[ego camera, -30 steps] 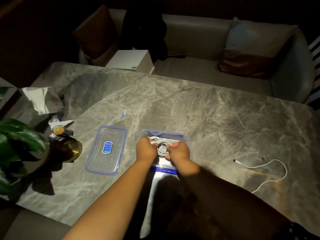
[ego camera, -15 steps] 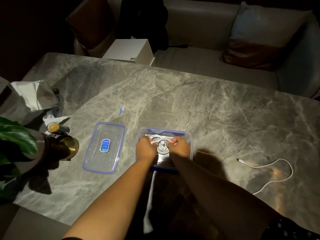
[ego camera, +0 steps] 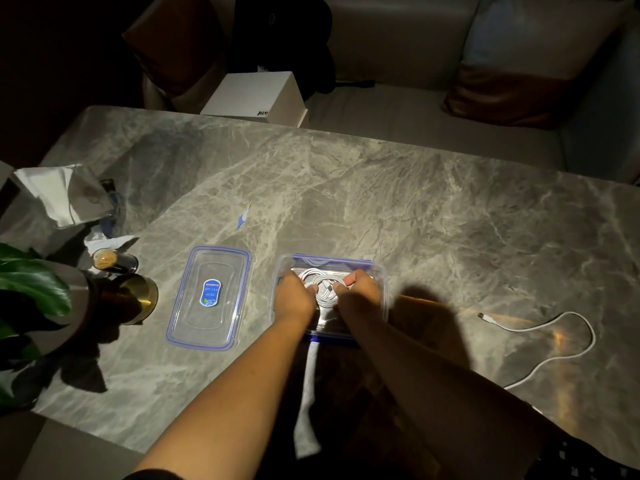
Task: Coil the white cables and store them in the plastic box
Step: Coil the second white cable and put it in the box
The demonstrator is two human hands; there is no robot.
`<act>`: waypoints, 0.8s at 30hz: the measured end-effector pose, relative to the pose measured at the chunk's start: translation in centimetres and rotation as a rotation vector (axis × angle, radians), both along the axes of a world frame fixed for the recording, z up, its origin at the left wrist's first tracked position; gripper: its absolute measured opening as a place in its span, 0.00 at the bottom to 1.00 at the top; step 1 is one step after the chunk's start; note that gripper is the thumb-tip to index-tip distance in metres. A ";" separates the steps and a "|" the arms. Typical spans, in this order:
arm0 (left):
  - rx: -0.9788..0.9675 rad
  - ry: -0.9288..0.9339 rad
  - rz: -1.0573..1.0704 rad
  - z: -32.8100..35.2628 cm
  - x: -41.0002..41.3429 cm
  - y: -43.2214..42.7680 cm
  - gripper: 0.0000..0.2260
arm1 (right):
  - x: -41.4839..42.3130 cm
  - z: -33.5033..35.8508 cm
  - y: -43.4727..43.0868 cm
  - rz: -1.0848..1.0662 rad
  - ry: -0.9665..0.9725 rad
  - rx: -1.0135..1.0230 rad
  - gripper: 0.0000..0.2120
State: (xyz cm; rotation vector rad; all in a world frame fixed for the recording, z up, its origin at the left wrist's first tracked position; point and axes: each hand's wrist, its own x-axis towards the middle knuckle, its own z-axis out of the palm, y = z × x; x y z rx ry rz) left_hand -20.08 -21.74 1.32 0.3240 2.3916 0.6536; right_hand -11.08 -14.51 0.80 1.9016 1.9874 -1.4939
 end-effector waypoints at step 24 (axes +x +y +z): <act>-0.141 0.199 -0.315 2.0 0.9 -0.8 0.14 | 0.7 2.2 0.5 0.095 0.030 -0.104 0.24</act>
